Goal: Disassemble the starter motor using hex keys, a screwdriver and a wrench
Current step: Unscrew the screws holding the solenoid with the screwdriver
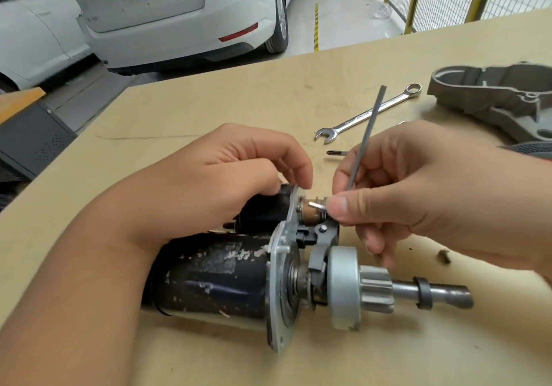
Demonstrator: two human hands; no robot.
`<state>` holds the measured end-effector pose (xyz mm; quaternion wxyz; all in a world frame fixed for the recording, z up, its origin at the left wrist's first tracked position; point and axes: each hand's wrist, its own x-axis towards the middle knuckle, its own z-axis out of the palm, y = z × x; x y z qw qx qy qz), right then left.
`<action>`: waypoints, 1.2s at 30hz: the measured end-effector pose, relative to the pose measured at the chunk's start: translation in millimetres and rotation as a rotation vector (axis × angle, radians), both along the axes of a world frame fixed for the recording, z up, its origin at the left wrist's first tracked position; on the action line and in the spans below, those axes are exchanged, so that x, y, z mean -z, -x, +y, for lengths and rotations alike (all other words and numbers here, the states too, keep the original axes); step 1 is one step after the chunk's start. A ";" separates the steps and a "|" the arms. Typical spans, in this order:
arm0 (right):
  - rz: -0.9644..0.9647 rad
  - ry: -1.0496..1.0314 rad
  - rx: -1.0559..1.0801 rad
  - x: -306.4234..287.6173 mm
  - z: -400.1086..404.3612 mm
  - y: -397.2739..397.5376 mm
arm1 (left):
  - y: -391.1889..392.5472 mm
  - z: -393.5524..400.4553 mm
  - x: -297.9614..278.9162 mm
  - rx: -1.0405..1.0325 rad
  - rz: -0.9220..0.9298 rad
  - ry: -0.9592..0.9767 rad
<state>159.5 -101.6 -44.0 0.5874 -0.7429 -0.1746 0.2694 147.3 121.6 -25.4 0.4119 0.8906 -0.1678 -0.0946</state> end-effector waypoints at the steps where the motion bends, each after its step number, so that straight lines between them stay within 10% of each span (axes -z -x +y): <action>1: -0.045 0.048 0.009 -1.3 -0.1 -0.4 | -0.8 -0.2 1.4 -0.006 0.000 0.006; 19: -0.487 0.471 0.047 -27.4 20.1 -1.6 | -3.5 -1.8 5.7 0.036 0.001 0.016; 36: -0.159 0.223 0.032 -19.8 18.6 -0.9 | -5.9 -0.1 8.1 0.055 -0.042 -0.014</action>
